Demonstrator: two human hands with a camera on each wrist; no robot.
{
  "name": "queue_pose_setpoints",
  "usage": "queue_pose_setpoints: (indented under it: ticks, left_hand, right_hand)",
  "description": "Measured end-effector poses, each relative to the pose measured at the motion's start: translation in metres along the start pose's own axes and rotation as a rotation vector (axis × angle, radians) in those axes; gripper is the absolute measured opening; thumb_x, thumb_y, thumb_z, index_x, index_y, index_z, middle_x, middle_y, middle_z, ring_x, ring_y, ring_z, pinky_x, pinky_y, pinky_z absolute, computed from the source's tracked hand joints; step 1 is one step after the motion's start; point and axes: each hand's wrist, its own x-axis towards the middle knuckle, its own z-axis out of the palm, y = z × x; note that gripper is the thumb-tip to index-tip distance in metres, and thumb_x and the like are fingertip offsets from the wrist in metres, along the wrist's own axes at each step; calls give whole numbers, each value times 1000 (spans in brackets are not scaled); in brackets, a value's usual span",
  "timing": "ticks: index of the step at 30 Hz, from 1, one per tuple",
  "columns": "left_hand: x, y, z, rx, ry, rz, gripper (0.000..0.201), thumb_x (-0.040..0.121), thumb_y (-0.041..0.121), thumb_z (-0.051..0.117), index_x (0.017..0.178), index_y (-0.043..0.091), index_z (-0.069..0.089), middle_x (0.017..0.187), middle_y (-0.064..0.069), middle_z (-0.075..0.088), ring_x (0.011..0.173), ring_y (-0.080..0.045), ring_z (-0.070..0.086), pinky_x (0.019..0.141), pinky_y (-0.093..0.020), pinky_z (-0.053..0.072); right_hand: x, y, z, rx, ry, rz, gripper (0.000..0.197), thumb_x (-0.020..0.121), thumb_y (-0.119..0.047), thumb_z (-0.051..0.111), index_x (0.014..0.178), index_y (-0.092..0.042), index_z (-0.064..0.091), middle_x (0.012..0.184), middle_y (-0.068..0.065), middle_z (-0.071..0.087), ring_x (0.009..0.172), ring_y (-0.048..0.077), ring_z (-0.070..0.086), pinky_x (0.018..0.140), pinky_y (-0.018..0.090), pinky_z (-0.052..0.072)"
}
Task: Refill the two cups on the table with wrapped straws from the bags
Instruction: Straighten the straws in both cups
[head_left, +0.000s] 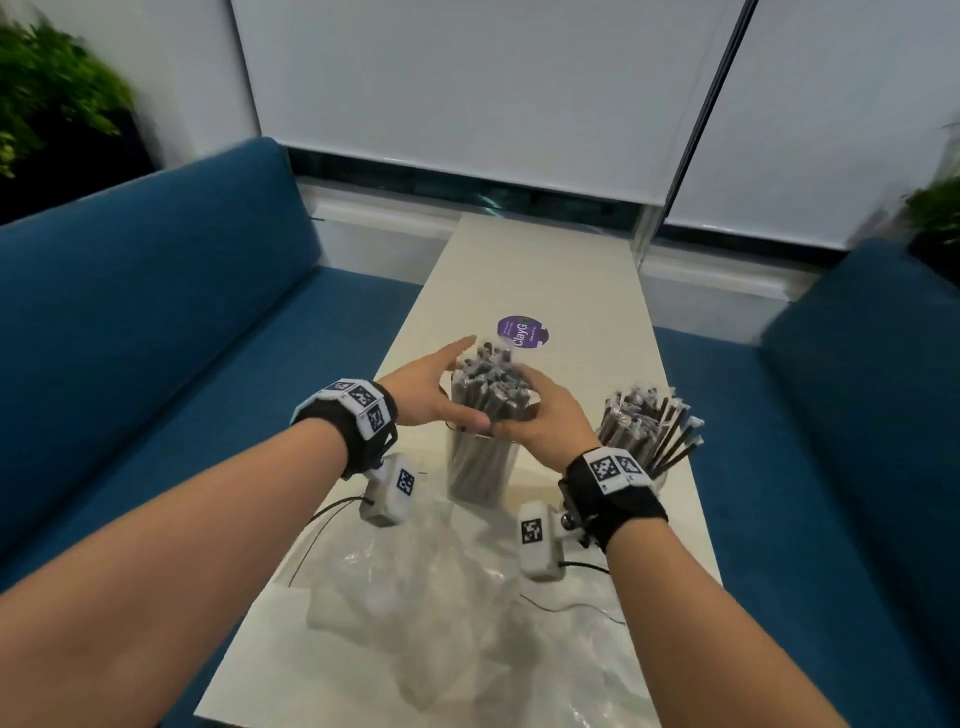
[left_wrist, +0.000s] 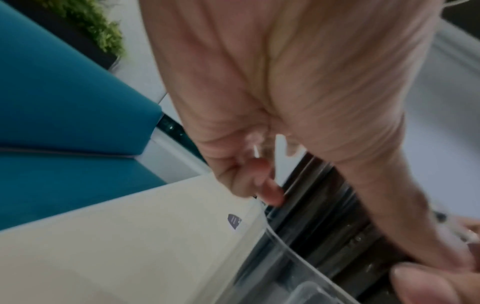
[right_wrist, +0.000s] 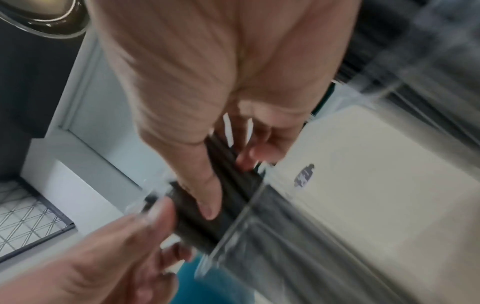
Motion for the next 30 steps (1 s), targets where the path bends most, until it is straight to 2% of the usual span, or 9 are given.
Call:
queue_pose_setpoints:
  ticks: [4, 6, 9, 11, 13, 15, 21, 26, 30]
  left_hand:
    - [13, -12, -12, -117, 9, 53, 50, 86, 30, 83, 131, 27, 59, 116, 4, 70, 94, -23, 66, 73, -32, 56]
    - [14, -16, -16, -191, 10, 31, 42, 89, 33, 80, 126, 25, 63, 112, 3, 72, 86, -20, 64, 68, -33, 56]
    - [16, -18, -16, -185, -5, 14, 43, 88, 19, 81, 127, 22, 63, 111, 2, 71, 90, -21, 65, 70, -31, 56]
    - [17, -20, -12, -145, -31, 19, 51, 84, 6, 82, 128, 21, 61, 118, 0, 70, 97, -26, 68, 74, -30, 56]
    - [16, -19, -11, -44, -74, 30, 65, 80, 3, 83, 136, 21, 56, 128, -1, 68, 108, -28, 68, 87, -31, 53]
    - [14, -19, -11, 59, -123, 48, 77, 79, 4, 84, 146, 21, 48, 132, -2, 67, 115, -25, 65, 95, -31, 46]
    - [14, -10, -16, 62, -230, 70, 110, 74, 12, 91, 160, 29, 24, 145, 0, 57, 128, -24, 56, 114, -40, 42]
    - [11, -7, -9, -116, -60, 90, 71, 80, 26, 89, 141, 24, 52, 129, -2, 67, 115, -28, 66, 102, -45, 55]
    - [10, -16, -11, -254, 22, 51, 61, 88, 17, 82, 142, 20, 54, 129, -11, 69, 102, -29, 72, 86, -43, 63]
  right_hand:
    - [13, -8, -18, -82, 43, -65, 63, 76, -14, 83, 135, -26, 66, 117, 1, 76, 85, 20, 74, 89, 38, 60]
    - [14, -6, -23, -15, 82, -43, 70, 77, -11, 83, 141, -28, 60, 127, 0, 69, 78, 18, 72, 86, 41, 61]
    - [15, -3, -24, -80, 12, 73, 115, 74, -16, 92, 163, -23, 20, 157, 4, 37, 95, 22, 67, 85, 36, 56]
    - [15, -1, -20, -138, -64, 119, 139, 66, -25, 98, 165, -20, 1, 163, 7, 25, 119, 29, 60, 97, 40, 53]
    - [13, -1, -16, -114, -122, 78, 139, 60, -30, 102, 163, -20, 9, 158, 5, 36, 139, 26, 48, 113, 35, 44]
    - [13, -1, -13, -56, -176, 19, 125, 61, -20, 101, 157, -23, 22, 141, -4, 51, 132, 13, 50, 108, 18, 41]
    - [19, 4, -2, -209, -80, 31, 83, 69, -31, 93, 141, -23, 53, 128, -1, 69, 117, 23, 64, 90, 28, 44]
    - [14, -5, -8, -192, -25, -17, 62, 76, -30, 87, 132, -23, 61, 116, 0, 70, 103, 20, 63, 86, 30, 47]
    - [10, 1, -18, -63, 14, -18, 65, 74, -19, 89, 131, -24, 61, 115, -1, 72, 99, 22, 70, 90, 42, 59]
